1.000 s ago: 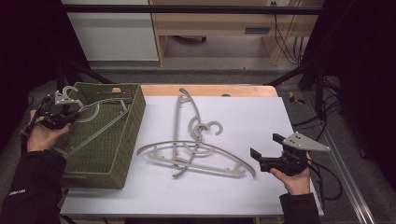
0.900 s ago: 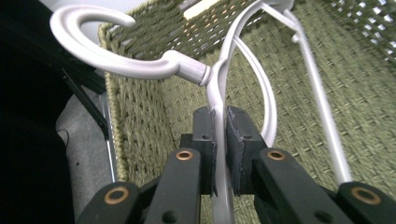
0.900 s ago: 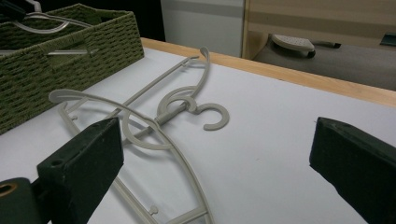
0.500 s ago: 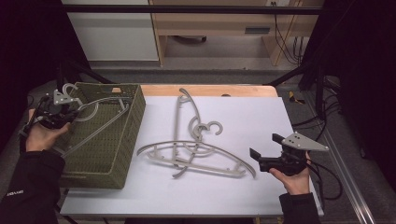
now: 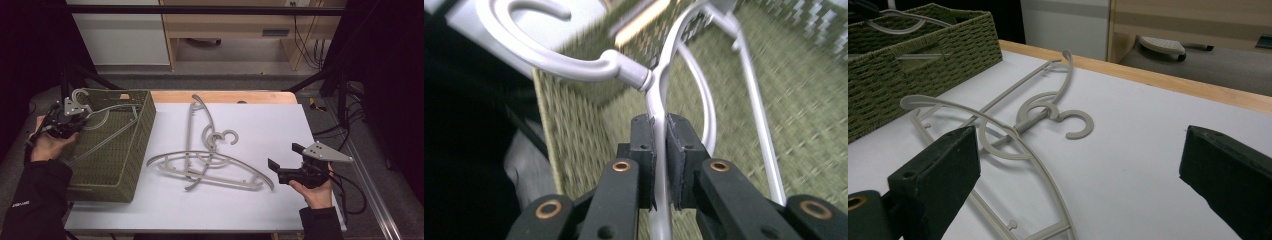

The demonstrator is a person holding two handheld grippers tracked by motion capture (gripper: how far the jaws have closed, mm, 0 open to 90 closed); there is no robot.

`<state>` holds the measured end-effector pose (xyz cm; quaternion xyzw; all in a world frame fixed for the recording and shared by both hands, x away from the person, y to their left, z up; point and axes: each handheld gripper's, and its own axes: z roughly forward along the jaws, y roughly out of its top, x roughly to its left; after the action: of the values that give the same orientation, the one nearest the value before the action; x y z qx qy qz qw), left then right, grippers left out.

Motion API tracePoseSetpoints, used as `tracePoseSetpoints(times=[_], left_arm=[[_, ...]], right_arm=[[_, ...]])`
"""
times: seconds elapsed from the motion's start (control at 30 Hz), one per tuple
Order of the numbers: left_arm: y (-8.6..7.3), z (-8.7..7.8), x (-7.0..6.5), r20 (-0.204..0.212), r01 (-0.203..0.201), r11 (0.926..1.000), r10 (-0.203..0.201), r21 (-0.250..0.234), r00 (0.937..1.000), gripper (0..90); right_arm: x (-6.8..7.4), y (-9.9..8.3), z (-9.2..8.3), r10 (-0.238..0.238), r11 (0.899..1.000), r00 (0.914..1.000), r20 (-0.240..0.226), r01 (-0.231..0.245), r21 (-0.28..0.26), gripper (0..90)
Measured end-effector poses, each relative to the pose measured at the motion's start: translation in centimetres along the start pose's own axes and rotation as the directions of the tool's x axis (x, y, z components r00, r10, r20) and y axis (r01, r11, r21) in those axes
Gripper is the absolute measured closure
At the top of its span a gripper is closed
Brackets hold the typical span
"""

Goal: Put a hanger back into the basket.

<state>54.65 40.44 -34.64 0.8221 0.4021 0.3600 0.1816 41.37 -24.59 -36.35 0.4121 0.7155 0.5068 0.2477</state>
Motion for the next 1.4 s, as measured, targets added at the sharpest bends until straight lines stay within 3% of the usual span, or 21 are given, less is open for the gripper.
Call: tracePoseSetpoints(times=[0.1,0.23,0.3,0.4,0.43,0.53,0.63,0.73,0.77,0.8,0.87,0.93,0.97,1.1,1.17,1.27,1.4], left_arm=[[-1.2,1.2,0.1,0.034,0.053,0.9949,-0.056,0.086,0.9979,82.4],[-1.9,1.7,0.0,0.045,0.114,0.9854,-0.120,0.126,0.9917,81.2],[-1.9,1.2,0.2,0.049,0.151,0.9837,-0.157,0.097,0.9864,78.2],[-1.7,-0.1,0.5,0.071,0.214,0.9753,-0.217,0.055,0.9735,70.1],[-1.6,-0.9,0.6,0.084,0.234,0.9722,-0.234,0.017,0.9685,67.6],[-1.4,-2.3,0.5,0.121,0.264,0.9640,-0.258,-0.033,0.9585,56.5],[-1.2,-3.9,0.0,0.170,0.303,0.9473,-0.284,-0.103,0.9437,46.4],[-0.8,-5.0,-0.7,0.198,0.319,0.9368,-0.288,-0.144,0.9369,36.2],[-0.6,-5.4,-1.1,0.216,0.333,0.9278,-0.295,-0.168,0.9308,32.5],[-0.5,-5.7,-1.3,0.223,0.337,0.9234,-0.295,-0.183,0.9290,28.4],[-0.2,-6.5,-2.0,0.218,0.327,0.9203,-0.282,-0.214,0.9344,21.0],[0.1,-7.2,-2.7,0.237,0.326,0.9157,-0.271,-0.235,0.9329,15.7],[0.3,-7.6,-3.2,0.257,0.333,0.9091,-0.269,-0.250,0.9281,14.2],[0.9,-8.7,-5.1,0.319,0.342,0.8849,-0.241,-0.316,0.9168,13.8],[1.3,-9.2,-6.2,0.341,0.337,0.8758,-0.217,-0.346,0.9147,13.6],[1.5,-9.6,-7.8,0.378,0.350,0.8554,-0.201,-0.382,0.9039,13.1],[1.9,-9.7,-10.1,0.409,0.349,0.8415,-0.171,-0.412,0.8963,12.1]], right_arm=[[0.0,0.0,0.0,-0.002,1.000,1.0000,-0.003,0.002,0.004,3.3],[0.1,0.0,0.1,-0.001,1.000,1.0000,-0.005,0.001,0.005,3.3],[0.1,0.0,0.1,-0.001,1.000,1.0000,-0.006,0.001,0.005,3.3],[0.1,0.0,0.0,0.002,1.000,1.0000,-0.005,-0.002,0.002,3.3],[0.1,0.0,0.0,0.004,1.000,1.0000,-0.004,-0.004,0.001,3.3],[0.1,0.1,-0.2,0.006,1.000,1.0000,-0.005,-0.006,-0.006,3.4],[0.1,0.1,-0.3,0.004,1.000,1.0000,-0.006,-0.004,-0.008,3.4],[0.2,0.2,-0.3,0.010,1.000,0.9999,-0.009,-0.010,-0.015,3.4],[0.2,0.2,-0.3,0.009,1.000,0.9999,-0.009,-0.009,-0.014,3.4],[0.2,0.2,-0.3,0.008,1.000,0.9999,-0.010,-0.008,-0.015,3.4],[0.2,0.2,-0.2,0.009,1.000,0.9999,-0.011,-0.009,-0.014,3.4],[0.2,0.2,-0.2,0.005,1.000,0.9999,-0.010,-0.005,-0.010,3.4],[0.2,0.2,-0.2,0.005,1.000,0.9999,-0.011,-0.005,-0.010,3.4],[0.2,0.2,-0.2,0.006,1.000,0.9999,-0.012,-0.006,-0.011,3.4],[0.1,0.2,-0.3,0.006,1.000,0.9999,-0.011,-0.006,-0.013,3.4],[0.0,0.2,-0.4,0.011,1.000,0.9999,-0.005,-0.011,-0.018,3.4],[0.1,0.1,-0.2,0.007,1.000,1.0000,-0.002,-0.007,-0.013,3.4]])
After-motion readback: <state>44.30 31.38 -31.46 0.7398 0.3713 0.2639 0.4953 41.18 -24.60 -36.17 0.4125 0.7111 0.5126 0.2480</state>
